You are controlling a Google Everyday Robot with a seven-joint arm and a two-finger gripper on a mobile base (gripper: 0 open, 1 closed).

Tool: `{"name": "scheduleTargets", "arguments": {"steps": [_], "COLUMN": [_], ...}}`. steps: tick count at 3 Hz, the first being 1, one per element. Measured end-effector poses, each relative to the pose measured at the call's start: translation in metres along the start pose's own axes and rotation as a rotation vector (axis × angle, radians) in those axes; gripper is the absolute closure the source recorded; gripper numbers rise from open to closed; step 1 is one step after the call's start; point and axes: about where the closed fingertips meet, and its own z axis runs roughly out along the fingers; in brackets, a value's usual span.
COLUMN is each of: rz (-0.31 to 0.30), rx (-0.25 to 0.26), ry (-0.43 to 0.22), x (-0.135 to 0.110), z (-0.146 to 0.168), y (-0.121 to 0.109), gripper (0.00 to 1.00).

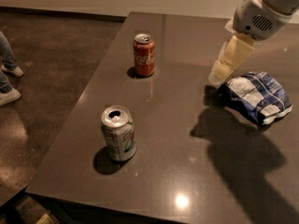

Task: Move coke can near 7up can

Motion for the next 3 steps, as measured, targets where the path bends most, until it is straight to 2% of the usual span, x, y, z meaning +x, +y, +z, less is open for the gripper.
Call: {"name": "scheduleTargets", "arguments": {"steps": [1,3], "rz": [0.037,0.098], "rx": [0.025,0.042], "ry": [-0.065,-0.192], "x": [-0.036,-0.085], "z": [0.034,0.100], "y": [-0.023,-0.049], "gripper": [0.00,0.00]}}
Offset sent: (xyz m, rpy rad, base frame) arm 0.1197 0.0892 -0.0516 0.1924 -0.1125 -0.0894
